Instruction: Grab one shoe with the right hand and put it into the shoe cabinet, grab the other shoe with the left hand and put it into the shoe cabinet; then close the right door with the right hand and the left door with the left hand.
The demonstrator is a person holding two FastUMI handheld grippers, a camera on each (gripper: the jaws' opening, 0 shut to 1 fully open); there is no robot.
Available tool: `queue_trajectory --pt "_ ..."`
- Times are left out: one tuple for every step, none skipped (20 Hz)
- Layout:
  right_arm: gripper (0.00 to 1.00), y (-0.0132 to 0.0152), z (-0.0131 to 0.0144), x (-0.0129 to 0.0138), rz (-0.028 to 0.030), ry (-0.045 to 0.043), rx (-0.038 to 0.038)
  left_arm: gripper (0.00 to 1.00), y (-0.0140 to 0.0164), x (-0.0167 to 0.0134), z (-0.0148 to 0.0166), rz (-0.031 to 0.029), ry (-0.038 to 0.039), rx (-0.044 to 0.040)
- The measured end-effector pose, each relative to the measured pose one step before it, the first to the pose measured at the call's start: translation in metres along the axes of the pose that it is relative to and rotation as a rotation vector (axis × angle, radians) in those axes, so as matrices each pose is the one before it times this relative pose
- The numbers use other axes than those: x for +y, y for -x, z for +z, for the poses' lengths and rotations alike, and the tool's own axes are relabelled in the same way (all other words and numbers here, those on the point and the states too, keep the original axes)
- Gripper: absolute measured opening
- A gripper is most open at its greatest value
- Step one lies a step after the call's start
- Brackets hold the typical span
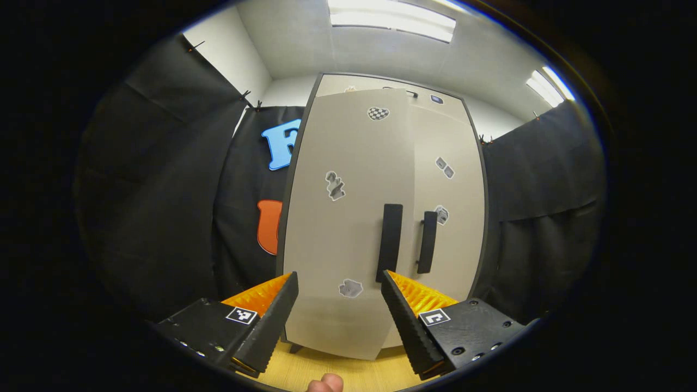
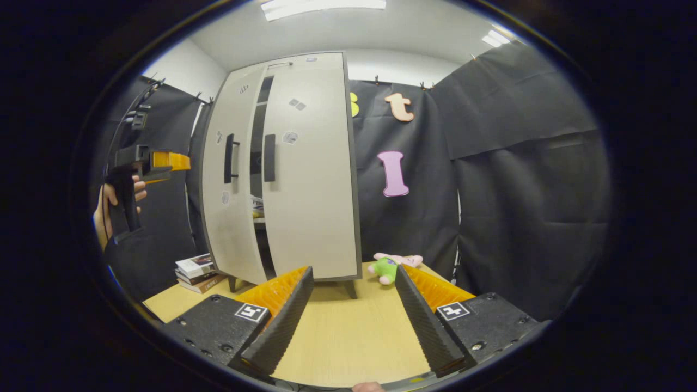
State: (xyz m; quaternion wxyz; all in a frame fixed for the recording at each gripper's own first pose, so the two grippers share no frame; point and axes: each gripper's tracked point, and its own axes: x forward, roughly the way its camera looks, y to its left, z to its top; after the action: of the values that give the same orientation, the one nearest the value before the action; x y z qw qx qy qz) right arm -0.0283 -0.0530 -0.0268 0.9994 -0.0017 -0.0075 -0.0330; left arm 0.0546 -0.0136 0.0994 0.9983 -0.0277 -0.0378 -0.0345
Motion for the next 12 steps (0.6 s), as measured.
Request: queue_trajectory --pt "0.98 -0.00045 0.00007 0.00265 0.00464 -0.00053 -0.00066 0.92 0.008 -0.00194 -0.00674 0.00068 -0.00304 0.00857" --pt "0.98 -0.00046 0.00163 0.00197 0.00527 -0.00183 -0.00182 0.92 0.00702 -0.00358 -0.00683 -0.00116 -0.00253 0.00703" --pt "0.98 0.00111 0.00029 0.00174 0.00253 -0.0008 0.00033 0.92 0.00699 -0.00428 -0.00827 -0.00447 -0.00185 0.01236" --pt "0.98 0.00038 0.00072 0.00233 0.00561 -0.00401 0.00199 0.92 0.00695 -0.00588 -0.0095 -0.01335 -0.00336 0.00863" --pt "0.98 0.00048 -0.00058 0.00175 0.00475 -0.01087 0.00715 0.92 0.00745 -0.00586 -0.00778 -0.01089 -0.004 0.00527" --pt "0.98 0.0004 0.00133 0.00257 0.00888 -0.01786 0.00022 0.92 0.00785 -0.00487 -0.00901 -0.00419 -0.00523 0.01273" --pt "0.98 -0.00065 0.00294 0.00135 0.00429 -0.01275 -0.004 0.92 0.00603 -0.00606 -0.01101 -0.00936 -0.00408 0.01662" --pt "0.98 -0.00169 0.00256 -0.00003 -0.00119 -0.00286 -0.00395 0.92 0.00541 -0.00507 -0.00923 -0.00517 0.00085 0.01122" --pt "0.98 -0.00099 0.0005 -0.00048 -0.00243 0.00383 -0.00246 0.92 0.00481 -0.00513 -0.00861 -0.0098 0.00632 0.00928" --pt "0.94 -0.00093 -0.0012 -0.00071 -0.00303 0.00685 0.00228 0.92 0.00355 -0.00654 -0.00826 -0.01151 0.00634 0.00864" --pt "0.94 -0.00064 -0.00322 -0.00058 -0.00385 0.00828 0.00319 0.92 0.00568 -0.00255 -0.00466 -0.00442 -0.00449 0.00445" --pt "0.94 -0.00052 -0.00338 -0.001 -0.00534 0.01128 0.00496 0.92 0.00534 -0.00192 -0.00549 0.00216 -0.0209 0.00589"
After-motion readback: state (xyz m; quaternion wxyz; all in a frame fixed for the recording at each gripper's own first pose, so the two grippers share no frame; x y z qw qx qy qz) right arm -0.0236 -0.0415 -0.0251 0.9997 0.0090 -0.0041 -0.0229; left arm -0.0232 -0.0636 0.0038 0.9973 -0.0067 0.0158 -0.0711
